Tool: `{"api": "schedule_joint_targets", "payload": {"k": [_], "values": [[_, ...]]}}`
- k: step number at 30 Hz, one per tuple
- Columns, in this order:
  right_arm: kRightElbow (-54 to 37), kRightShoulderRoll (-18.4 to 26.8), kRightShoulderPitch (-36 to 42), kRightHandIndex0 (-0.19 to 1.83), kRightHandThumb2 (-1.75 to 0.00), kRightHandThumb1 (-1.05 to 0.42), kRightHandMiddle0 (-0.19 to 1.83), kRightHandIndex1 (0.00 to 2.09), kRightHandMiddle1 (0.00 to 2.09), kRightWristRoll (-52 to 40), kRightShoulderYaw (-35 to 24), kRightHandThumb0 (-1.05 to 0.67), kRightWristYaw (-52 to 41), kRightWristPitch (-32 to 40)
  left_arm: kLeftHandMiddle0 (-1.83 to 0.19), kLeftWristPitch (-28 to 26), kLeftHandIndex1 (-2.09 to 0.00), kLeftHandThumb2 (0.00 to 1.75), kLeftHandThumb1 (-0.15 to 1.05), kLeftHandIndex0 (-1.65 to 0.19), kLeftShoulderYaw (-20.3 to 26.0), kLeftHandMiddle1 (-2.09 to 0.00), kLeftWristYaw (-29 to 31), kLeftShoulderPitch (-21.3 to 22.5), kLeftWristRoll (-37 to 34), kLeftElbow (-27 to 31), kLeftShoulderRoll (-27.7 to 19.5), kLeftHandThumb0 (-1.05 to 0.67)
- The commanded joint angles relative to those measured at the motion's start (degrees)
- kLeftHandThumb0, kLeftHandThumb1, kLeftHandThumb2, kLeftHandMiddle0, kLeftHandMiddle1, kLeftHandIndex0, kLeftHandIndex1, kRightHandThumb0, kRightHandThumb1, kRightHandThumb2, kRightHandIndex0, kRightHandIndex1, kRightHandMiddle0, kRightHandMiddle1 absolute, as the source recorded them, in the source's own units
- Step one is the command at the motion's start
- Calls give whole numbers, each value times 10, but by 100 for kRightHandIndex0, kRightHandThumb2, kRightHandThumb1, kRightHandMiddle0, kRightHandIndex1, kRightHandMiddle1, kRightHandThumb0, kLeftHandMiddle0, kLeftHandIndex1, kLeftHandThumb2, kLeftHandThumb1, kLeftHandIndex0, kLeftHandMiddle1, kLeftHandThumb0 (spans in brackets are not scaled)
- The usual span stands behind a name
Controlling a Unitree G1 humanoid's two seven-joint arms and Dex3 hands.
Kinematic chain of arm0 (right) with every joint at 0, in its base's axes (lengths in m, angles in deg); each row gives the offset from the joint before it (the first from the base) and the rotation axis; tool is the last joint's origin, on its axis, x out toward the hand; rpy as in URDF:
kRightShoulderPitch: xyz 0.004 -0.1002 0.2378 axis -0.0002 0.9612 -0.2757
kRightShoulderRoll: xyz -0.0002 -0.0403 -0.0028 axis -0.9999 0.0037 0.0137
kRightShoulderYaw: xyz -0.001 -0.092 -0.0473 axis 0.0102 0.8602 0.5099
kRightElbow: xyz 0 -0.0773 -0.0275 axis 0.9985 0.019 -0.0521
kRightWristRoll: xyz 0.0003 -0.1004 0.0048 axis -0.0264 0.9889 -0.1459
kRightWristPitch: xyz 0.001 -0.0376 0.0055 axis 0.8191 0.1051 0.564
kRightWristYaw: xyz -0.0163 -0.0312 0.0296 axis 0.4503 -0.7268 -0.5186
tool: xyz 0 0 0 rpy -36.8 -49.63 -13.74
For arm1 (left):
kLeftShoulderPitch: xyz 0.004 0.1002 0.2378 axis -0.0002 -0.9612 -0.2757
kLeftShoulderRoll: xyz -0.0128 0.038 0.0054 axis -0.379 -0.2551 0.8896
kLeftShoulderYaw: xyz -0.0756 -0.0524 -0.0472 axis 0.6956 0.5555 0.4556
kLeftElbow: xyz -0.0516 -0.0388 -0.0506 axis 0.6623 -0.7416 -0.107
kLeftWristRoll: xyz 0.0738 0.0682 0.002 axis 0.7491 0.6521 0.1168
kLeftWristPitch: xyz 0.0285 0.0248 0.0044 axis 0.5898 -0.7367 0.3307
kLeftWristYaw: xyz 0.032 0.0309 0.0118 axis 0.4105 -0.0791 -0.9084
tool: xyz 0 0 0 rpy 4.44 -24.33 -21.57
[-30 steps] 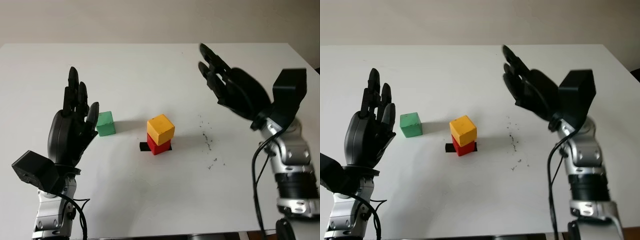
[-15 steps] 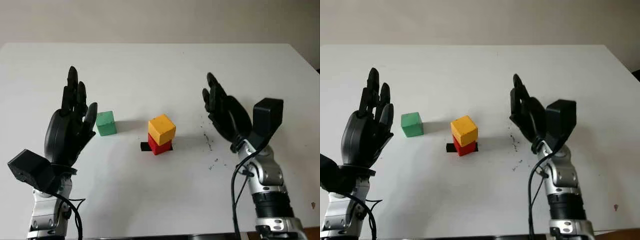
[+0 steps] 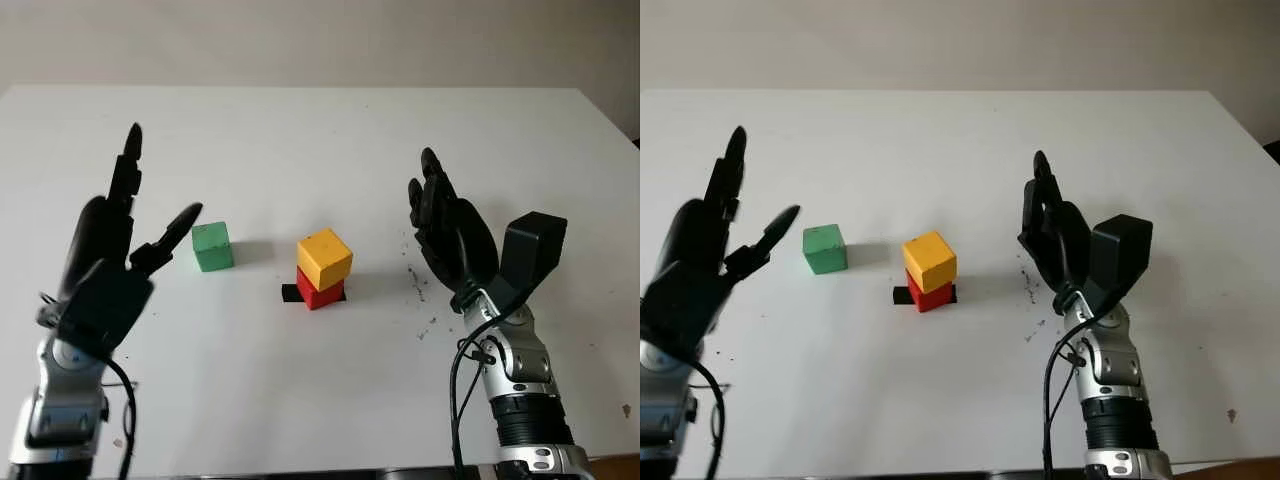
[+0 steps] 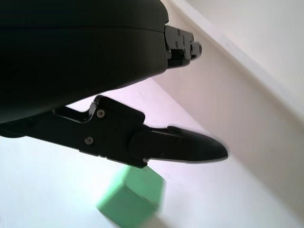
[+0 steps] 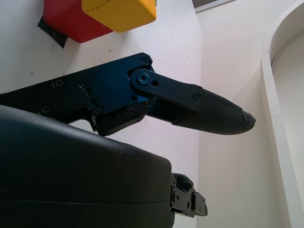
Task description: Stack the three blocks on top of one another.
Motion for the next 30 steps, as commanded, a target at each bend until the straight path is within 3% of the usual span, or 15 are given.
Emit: {"api": "schedule_joint_targets", "payload": {"k": [1,6,9,16,21,30], "values": [[-6,2,1,-19,-76,-105,-19,0,0,0,-2,-82,0,-4,8,-9,-9,17,105,-11,-21,-3,26,31,43,13,-50,-78],[-11,0,0,-19,-76,-105,-19,0,0,-3,-6,-81,5,-1,9,15,-9,8,102,-19,-52,-5,81,87,80,-27,-118,-80],[-14,-1,0,-19,-76,-105,-19,0,0,-4,-5,-80,8,0,8,60,-9,6,102,-23,-70,-6,97,111,85,-64,-153,-82],[-17,-2,-2,-19,-75,-105,-19,0,0,-5,-5,-79,15,1,4,83,-11,7,104,-34,-106,-7,196,177,84,-111,-200,-92],[-17,-6,-1,-19,-75,-105,-19,0,0,-7,-5,-78,19,-1,6,63,-10,9,105,-37,-147,-5,254,208,127,-114,-211,-94],[-14,-9,1,-19,-73,-105,-19,0,0,-6,-6,-79,21,-10,5,51,-8,9,105,-36,-189,-5,235,197,213,-119,-200,-95]]}}
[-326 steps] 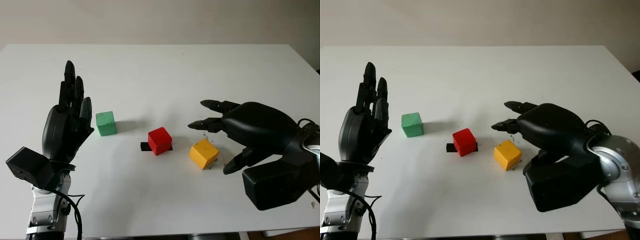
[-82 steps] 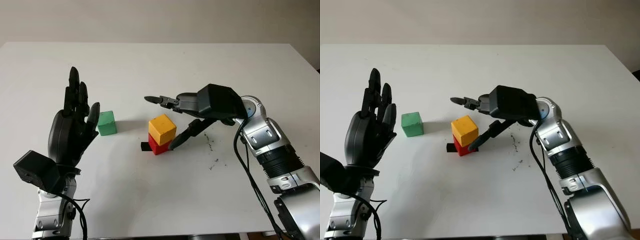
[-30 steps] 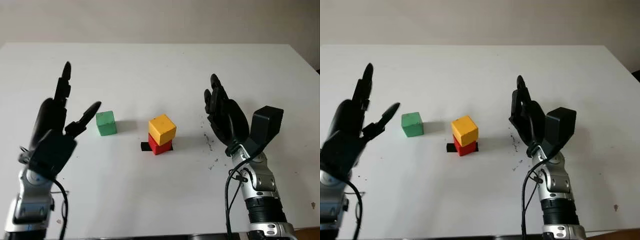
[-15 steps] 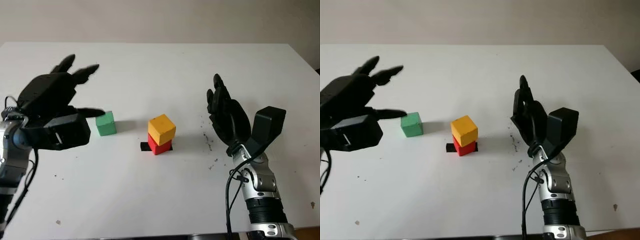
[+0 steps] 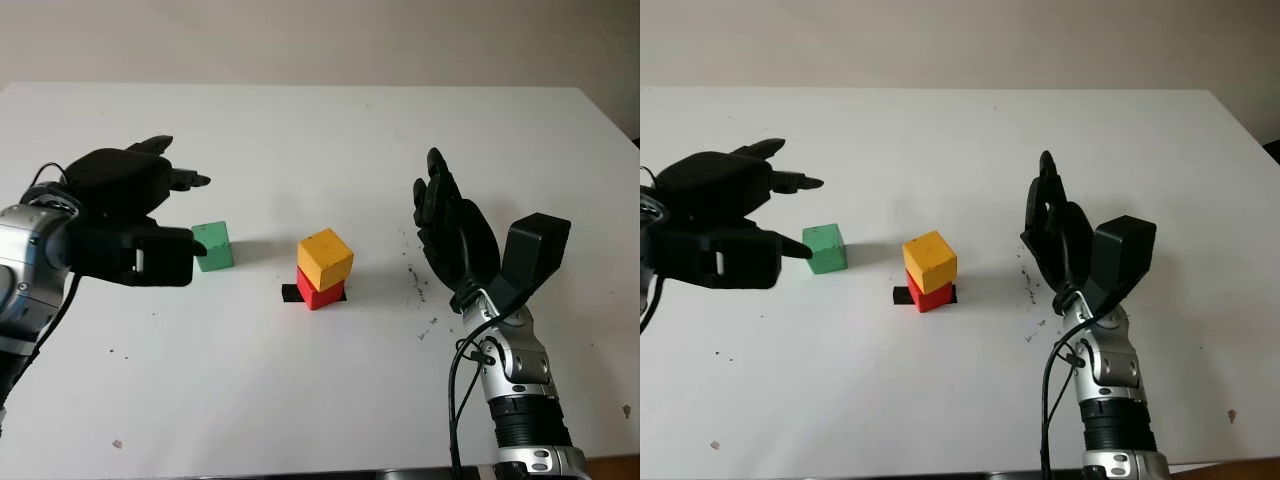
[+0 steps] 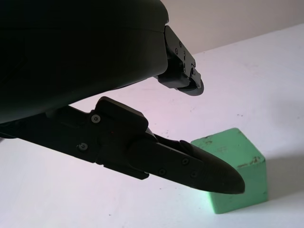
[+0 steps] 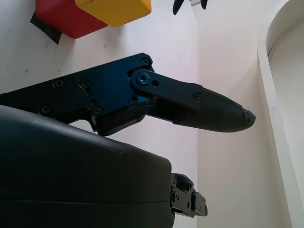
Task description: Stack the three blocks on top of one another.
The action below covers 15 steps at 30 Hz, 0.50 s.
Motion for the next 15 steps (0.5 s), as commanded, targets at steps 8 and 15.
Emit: {"api": "schedule_joint_targets", "payload": {"k": [8,15], "values": [[-9,0,1,-19,-73,-105,-19,0,0,0,-4,-79,2,-13,15,-22,-8,16,105,-36,-32,-3,-34,-15,59,1,31,-95],[-11,0,2,-19,-72,-105,-19,0,0,-1,-4,-78,2,-11,13,-25,-134,13,105,16,-37,-6,-63,-33,79,-1,45,-91]]}}
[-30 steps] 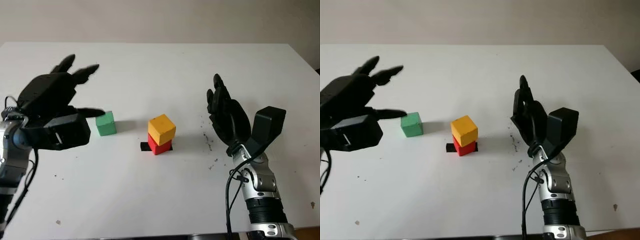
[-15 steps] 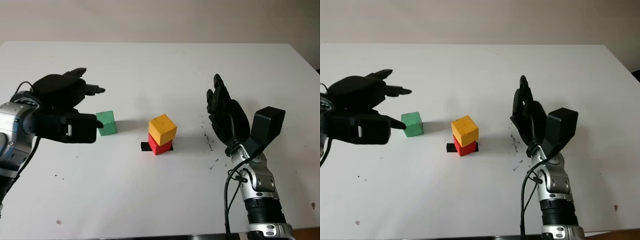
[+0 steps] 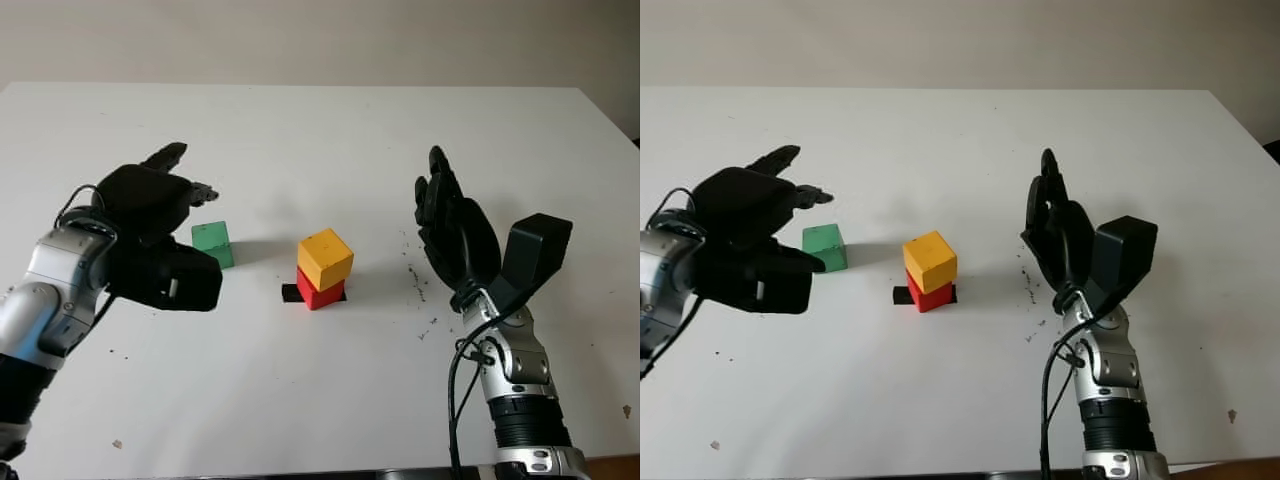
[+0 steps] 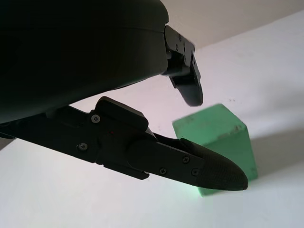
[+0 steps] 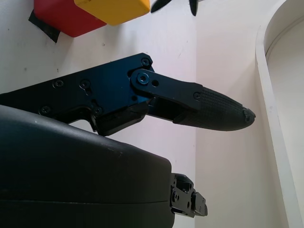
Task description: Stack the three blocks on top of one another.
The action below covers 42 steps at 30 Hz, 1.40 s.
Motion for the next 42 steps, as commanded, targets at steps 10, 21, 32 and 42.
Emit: {"api": "schedule_joint_targets", "payload": {"k": [10,21,32,42], "values": [[-9,3,2,-19,-72,-105,-19,0,0,-2,-4,-77,-3,-10,9,1,-133,12,105,15,-13,-6,0,-1,14,-6,3,-88],[-11,3,4,-19,-70,-105,-19,0,0,-1,-5,-76,-1,-11,3,4,-158,8,105,7,-20,-6,-12,2,22,-19,6,-84],[-8,3,5,-19,-70,-105,-19,0,0,-5,-8,-74,-7,-13,-1,25,-159,14,105,3,-23,-7,-23,5,17,-35,5,-76],[-10,6,8,-19,-68,-105,-19,0,0,9,-5,-74,2,-17,-2,33,-159,21,105,5,-21,-5,-15,6,-10,-43,7,-79]]}}
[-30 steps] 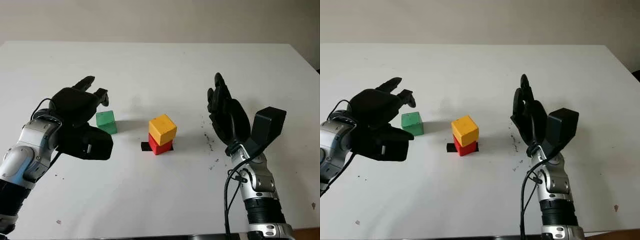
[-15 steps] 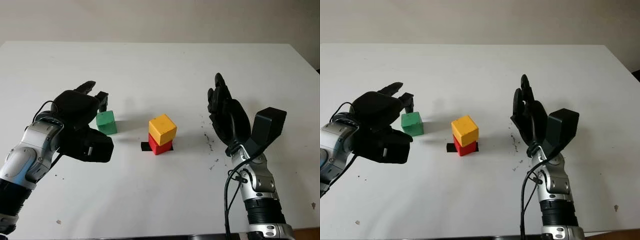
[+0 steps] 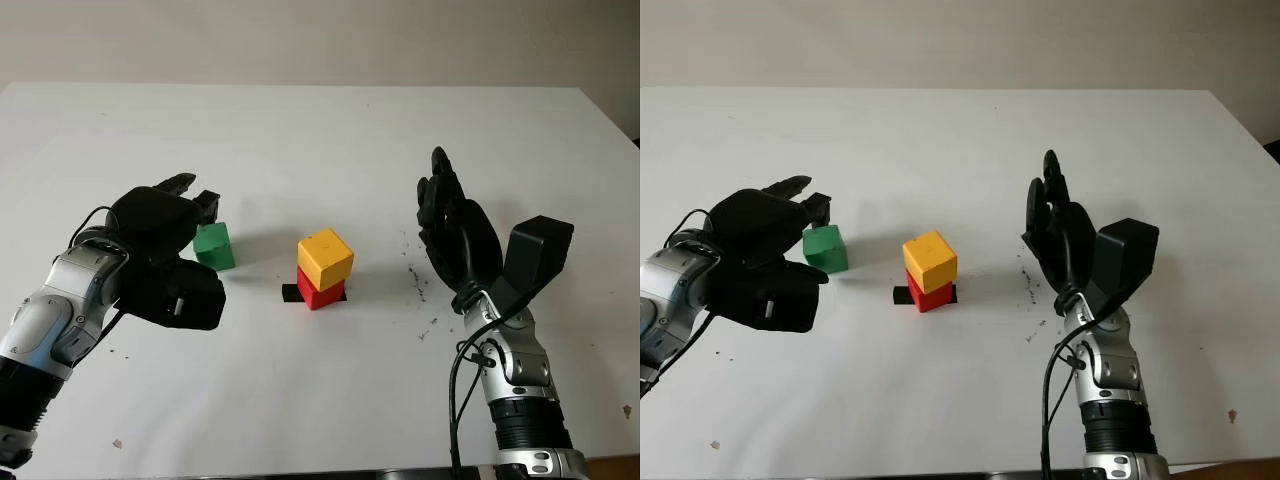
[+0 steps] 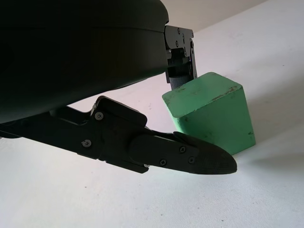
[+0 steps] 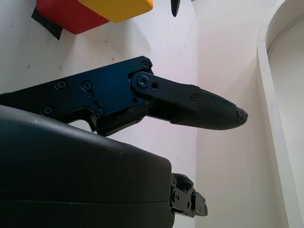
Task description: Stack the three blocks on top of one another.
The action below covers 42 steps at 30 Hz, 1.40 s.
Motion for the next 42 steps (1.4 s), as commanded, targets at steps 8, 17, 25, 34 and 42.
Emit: {"api": "schedule_joint_targets", "payload": {"k": [8,17,25,34,42], "values": [[-11,9,3,-19,-66,-105,-19,0,0,4,-3,-74,-1,-5,-2,0,-155,21,105,4,0,-5,3,10,-8,0,5,-79],[-9,12,1,-19,-66,-105,-19,0,0,2,-6,-72,-3,-5,-6,5,-139,29,105,-6,2,-6,-10,7,-11,-3,7,-66],[-16,9,5,-19,-63,-105,-19,0,0,-6,-10,-70,-2,3,-12,17,-142,37,105,-8,6,-7,-38,0,-18,-4,5,-58],[-19,11,7,-19,-62,-105,-19,0,0,-4,-10,-71,-4,5,-17,24,-180,44,105,6,11,-6,-64,-8,-30,-2,6,-46],[-22,8,10,-19,-61,-105,-19,0,0,-2,-9,-71,-2,5,-24,48,-135,28,105,-7,43,-6,-86,-15,-106,-8,19,-35]]}}
